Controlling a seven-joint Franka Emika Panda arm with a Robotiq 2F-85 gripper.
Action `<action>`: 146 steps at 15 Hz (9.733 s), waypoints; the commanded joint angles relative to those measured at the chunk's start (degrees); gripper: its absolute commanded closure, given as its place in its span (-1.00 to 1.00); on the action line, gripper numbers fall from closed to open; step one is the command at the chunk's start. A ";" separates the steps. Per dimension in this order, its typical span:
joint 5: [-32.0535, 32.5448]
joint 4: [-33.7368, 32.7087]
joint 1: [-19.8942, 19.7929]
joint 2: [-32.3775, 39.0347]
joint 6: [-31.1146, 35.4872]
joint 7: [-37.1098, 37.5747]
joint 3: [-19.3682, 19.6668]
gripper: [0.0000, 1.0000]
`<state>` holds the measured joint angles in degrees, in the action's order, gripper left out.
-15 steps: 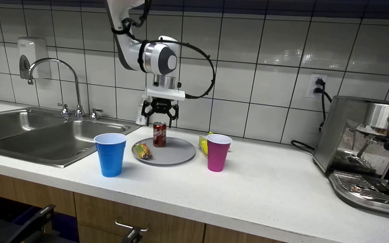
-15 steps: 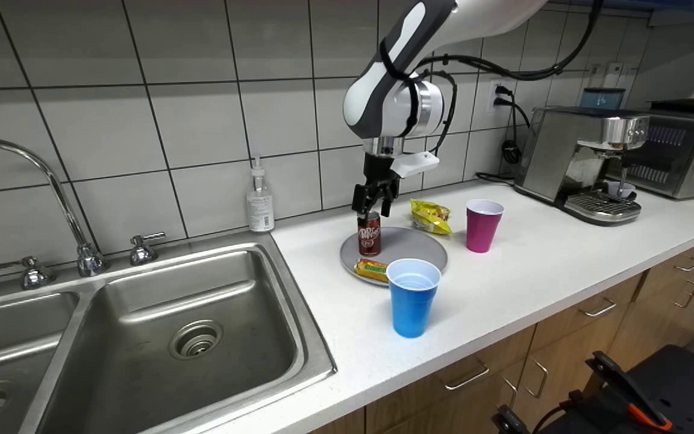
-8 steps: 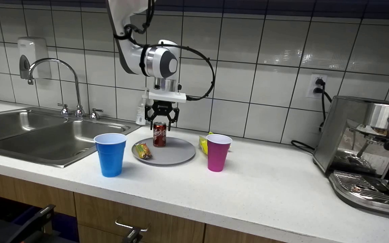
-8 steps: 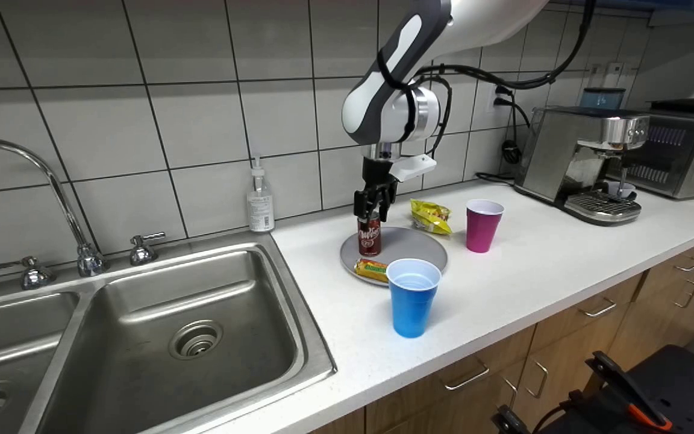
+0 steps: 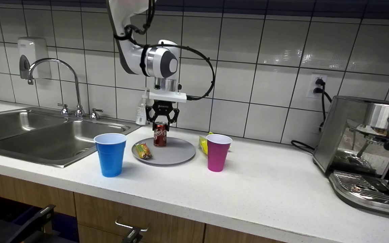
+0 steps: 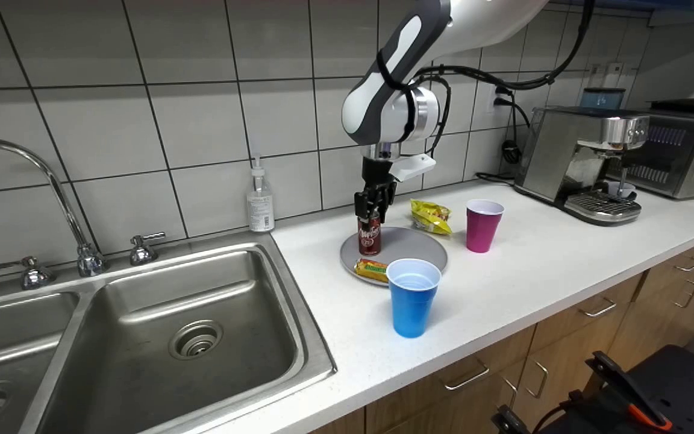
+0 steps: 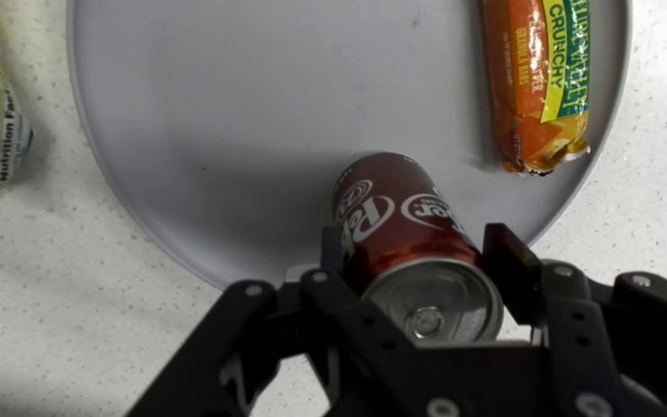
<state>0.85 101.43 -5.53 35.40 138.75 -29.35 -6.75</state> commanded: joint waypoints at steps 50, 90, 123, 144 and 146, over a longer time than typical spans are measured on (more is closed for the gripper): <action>3.23 -15.09 7.94 8.62 -4.81 0.95 -1.13 0.25; 1.40 -0.04 1.92 -3.88 -5.90 -4.22 -0.85 -1.00; 11.38 14.97 5.41 -8.20 -0.09 2.44 1.64 -1.00; 12.23 12.34 8.84 -1.81 4.69 14.94 5.37 -1.00; 12.23 12.13 9.08 -1.33 5.08 15.81 5.69 -1.00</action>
<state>11.30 114.84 2.35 33.00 143.19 -16.72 -2.27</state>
